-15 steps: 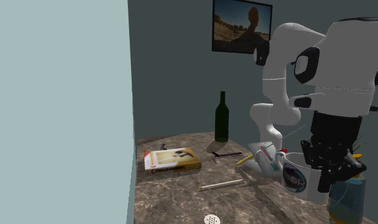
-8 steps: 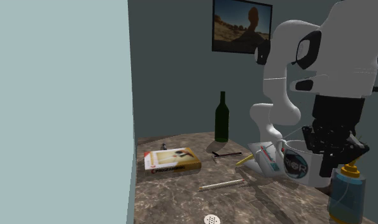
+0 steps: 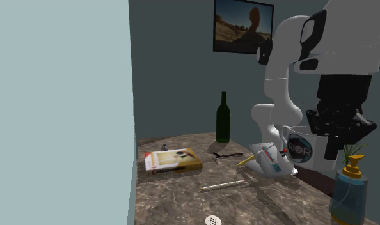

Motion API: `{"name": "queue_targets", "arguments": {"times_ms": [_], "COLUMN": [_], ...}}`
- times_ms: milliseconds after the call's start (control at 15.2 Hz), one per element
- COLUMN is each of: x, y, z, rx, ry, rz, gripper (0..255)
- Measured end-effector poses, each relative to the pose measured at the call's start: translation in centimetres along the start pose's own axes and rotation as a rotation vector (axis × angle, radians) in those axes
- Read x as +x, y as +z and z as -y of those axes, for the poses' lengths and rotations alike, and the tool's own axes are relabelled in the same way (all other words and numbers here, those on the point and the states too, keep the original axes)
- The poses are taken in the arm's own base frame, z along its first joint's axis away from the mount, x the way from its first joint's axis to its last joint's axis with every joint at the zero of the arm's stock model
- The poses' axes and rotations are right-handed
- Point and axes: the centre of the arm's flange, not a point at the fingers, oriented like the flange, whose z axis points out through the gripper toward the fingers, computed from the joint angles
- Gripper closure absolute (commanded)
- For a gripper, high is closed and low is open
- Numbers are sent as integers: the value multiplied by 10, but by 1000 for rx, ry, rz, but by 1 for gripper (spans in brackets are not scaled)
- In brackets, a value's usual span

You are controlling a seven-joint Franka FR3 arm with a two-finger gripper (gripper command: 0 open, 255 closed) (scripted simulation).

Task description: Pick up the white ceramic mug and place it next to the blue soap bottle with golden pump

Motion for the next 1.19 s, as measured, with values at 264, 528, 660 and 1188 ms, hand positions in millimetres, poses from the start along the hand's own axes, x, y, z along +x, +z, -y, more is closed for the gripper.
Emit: {"name": "queue_targets", "arguments": {"times_ms": [264,528,660,1188], "x": [0,1,3,1], "y": [-19,-41,-53,-86], "z": [-2,-1,-3,10], "rx": [0,0,0,0], "ry": [0,0,0,-1], "rz": [0,0,0,0], "gripper": [255,255,255,255]}}
